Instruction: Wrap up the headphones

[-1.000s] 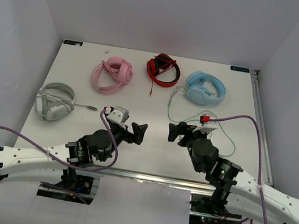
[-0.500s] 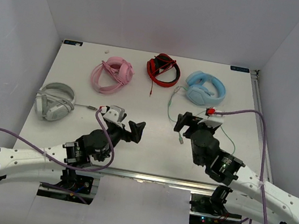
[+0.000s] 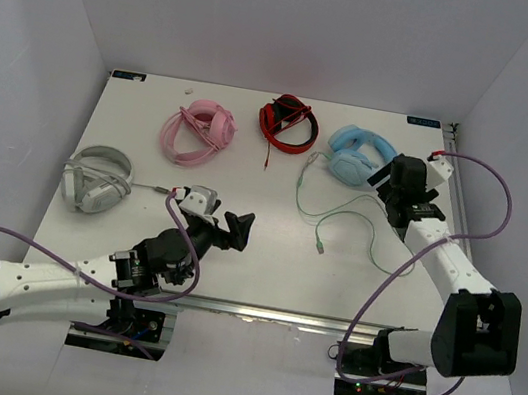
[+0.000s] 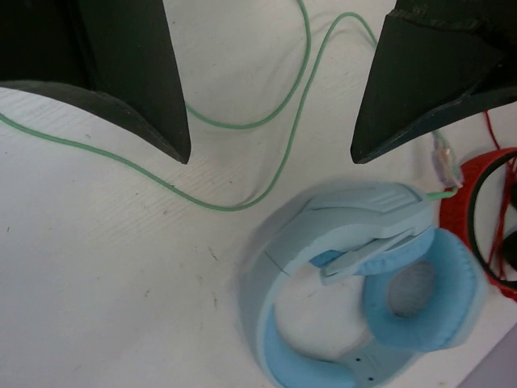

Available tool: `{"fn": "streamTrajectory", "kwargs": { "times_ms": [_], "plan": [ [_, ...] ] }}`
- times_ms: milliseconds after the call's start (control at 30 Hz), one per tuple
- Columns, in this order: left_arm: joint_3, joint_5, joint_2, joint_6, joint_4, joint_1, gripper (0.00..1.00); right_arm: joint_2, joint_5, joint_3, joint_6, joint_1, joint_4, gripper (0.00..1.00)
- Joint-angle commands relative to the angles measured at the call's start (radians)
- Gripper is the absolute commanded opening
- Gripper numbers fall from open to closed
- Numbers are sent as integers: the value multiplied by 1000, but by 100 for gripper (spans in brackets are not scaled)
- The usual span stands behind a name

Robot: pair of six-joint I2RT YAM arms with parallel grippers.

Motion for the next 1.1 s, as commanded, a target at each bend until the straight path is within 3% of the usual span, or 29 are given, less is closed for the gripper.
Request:
{"fn": "streamTrajectory", "kwargs": {
  "times_ms": [0,500,1067],
  "plan": [
    [-9,-6,-33,-11,-1,-1,98,90,-199,52,71,-109,75,80],
    [-5,-1,-23,-11,-4,-1,98,392,-349,188,99,-203,212,79],
    [2,-2,-1,-8,-4,-1,98,494,-319,231,206,-235,208,76]
  ]
}}
